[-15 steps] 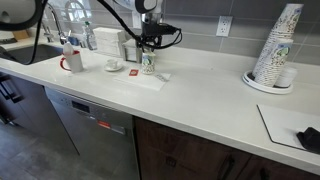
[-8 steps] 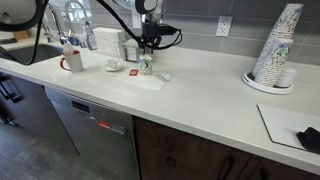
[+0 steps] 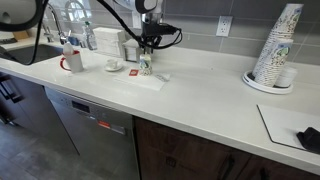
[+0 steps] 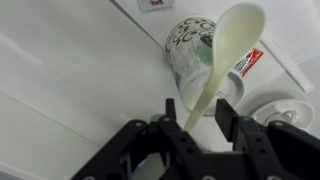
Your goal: Put the white spoon on top of the coffee cup.
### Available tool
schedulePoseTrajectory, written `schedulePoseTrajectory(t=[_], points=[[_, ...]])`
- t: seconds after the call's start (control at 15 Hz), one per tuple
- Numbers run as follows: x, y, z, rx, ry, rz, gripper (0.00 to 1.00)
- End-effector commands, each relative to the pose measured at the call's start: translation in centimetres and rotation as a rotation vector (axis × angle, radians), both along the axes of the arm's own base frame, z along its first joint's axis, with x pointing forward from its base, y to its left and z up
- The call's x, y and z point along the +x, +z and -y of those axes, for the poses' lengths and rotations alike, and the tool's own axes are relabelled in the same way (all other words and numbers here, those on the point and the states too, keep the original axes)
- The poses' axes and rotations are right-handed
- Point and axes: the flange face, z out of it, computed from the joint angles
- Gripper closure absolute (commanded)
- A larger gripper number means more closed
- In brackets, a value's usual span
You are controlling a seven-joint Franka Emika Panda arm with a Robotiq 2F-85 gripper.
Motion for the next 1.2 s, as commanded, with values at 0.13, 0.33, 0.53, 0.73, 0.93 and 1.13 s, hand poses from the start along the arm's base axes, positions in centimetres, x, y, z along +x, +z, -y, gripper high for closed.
schedulePoseTrajectory(t=[0.13,0.33,0.53,0.73,0.93,1.13], points=[[-0.5,2.9,0.2,0.026,-0.015,0.018,0.66],[-1.1,4.6,0.8,0.005,-0.083,0.024,0.79],[-2.5,7.0,1.9,-0.02,-0.2,0.027,0.52],[-4.4,9.4,3.0,-0.053,-0.328,0.028,0.31],[-7.0,11.0,4.0,-0.085,-0.44,0.006,0.09],[-10.1,12.9,4.2,-0.102,-0.562,-0.024,0.0]])
